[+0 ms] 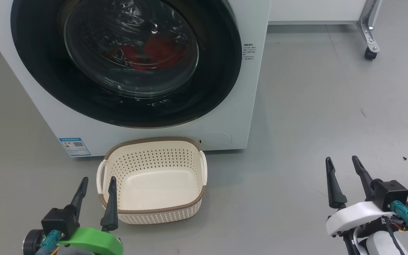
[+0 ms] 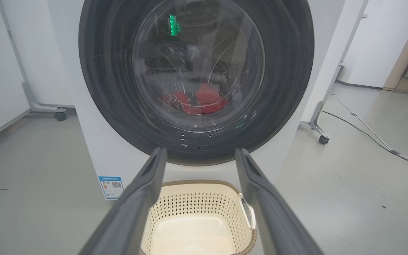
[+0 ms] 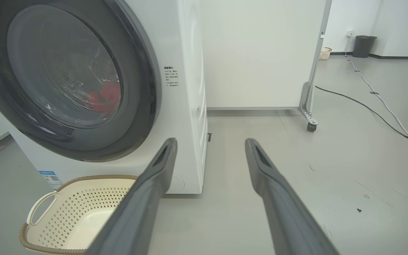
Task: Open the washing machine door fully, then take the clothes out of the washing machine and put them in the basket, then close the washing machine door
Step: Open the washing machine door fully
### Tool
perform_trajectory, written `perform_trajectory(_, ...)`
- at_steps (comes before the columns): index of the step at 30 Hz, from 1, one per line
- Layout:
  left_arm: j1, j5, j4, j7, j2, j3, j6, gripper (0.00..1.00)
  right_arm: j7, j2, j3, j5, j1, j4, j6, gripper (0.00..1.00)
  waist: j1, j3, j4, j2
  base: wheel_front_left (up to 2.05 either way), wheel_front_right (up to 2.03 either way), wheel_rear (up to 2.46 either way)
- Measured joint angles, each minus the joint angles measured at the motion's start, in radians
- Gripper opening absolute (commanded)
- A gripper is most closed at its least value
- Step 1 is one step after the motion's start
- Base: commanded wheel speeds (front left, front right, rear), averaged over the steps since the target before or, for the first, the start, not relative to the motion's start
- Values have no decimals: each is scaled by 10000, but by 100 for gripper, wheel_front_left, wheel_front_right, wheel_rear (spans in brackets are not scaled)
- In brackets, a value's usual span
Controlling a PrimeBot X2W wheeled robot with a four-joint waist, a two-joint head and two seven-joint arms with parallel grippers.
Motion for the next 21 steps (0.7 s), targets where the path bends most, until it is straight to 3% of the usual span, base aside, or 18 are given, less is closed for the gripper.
perform_trajectory(3, 0, 8, 10, 0, -6, 12, 0, 100, 0, 21, -6, -8, 0, 10, 8, 100, 0, 10, 0, 0, 0, 0, 0)
perform_trajectory(4, 0, 10, 17, 0, -8, 15, -2, 100, 0, 33, -12, -17, 0, 17, 35, 66, 0, 15, 0, 0, 0, 0, 0)
perform_trajectory(5, 0, 10, 23, 0, -10, 21, -2, 100, 0, 44, -17, -21, 0, 23, 56, 15, 0, 18, 2, 0, 0, 0, 0)
perform_trajectory(6, 0, 12, 27, 0, -12, 25, -2, 100, 0, 54, -31, -33, 0, 31, 84, 0, 0, 22, 4, 0, 0, 0, 0)
perform_trajectory(21, -7, 111, 6, 0, -86, 88, -90, 100, 0, 238, -280, 46, -12, 123, 337, 0, 0, 180, 40, 0, 0, 0, 0)
